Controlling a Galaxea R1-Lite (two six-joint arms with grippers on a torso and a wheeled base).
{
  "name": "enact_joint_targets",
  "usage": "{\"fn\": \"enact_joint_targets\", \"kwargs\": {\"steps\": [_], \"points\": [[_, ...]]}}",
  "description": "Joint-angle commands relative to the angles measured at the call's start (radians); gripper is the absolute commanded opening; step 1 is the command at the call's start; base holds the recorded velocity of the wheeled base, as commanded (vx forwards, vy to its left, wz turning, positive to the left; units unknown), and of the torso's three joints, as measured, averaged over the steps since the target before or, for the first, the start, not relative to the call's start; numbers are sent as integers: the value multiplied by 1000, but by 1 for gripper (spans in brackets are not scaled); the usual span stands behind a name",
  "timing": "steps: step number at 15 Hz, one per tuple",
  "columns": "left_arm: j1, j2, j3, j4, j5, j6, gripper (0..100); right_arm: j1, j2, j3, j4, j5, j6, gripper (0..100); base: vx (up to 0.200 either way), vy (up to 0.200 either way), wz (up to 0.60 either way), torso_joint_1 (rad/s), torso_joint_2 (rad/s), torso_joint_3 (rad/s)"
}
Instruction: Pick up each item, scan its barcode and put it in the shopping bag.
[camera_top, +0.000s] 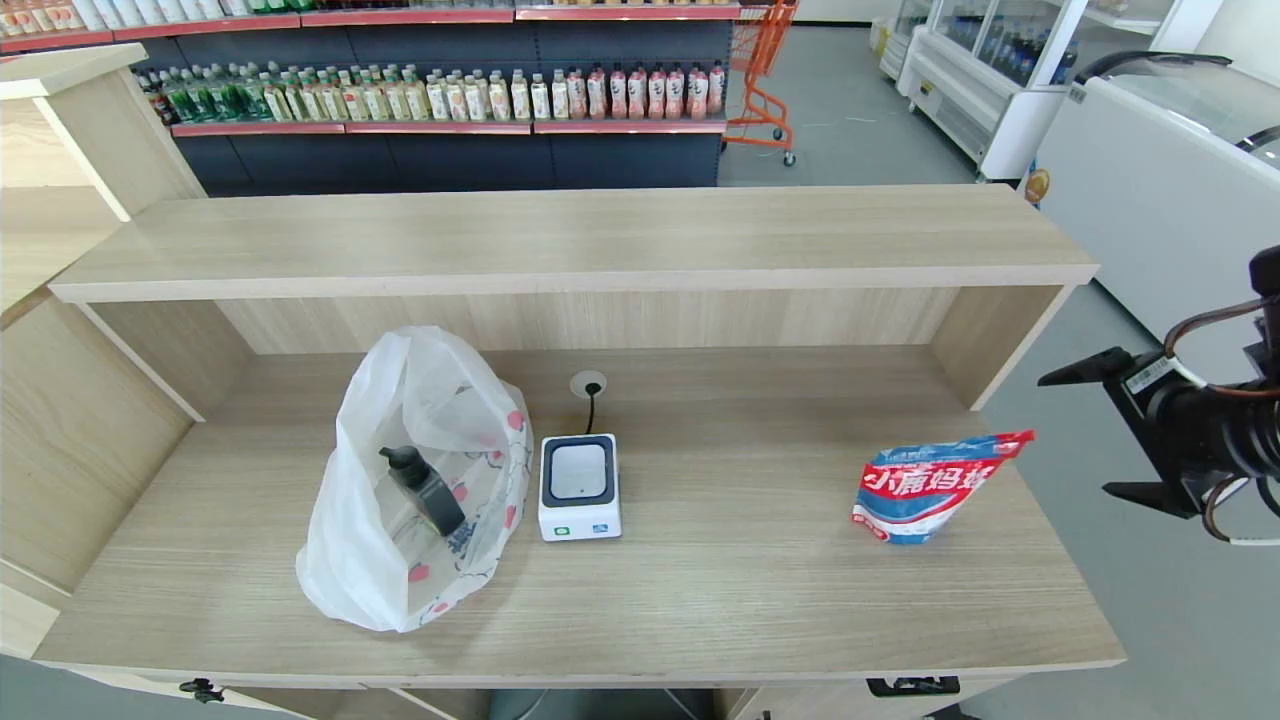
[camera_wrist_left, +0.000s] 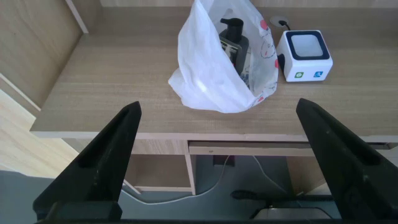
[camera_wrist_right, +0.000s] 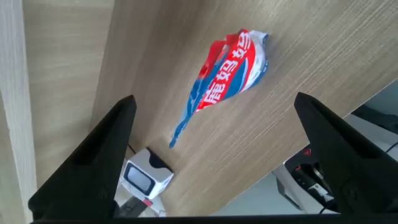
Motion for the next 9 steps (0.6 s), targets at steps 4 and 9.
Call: {"fn": "enact_joint_targets", "kwargs": {"steps": [4,9], "points": [[1,0,0,0,0,0,100,26,243,-42,-87,-43,8,100,0,0,0,0,0,0],[-1,1,0,0,0,0,100,87,416,-67,-180,-93,-12,100,0,0,0,0,0,0]]}}
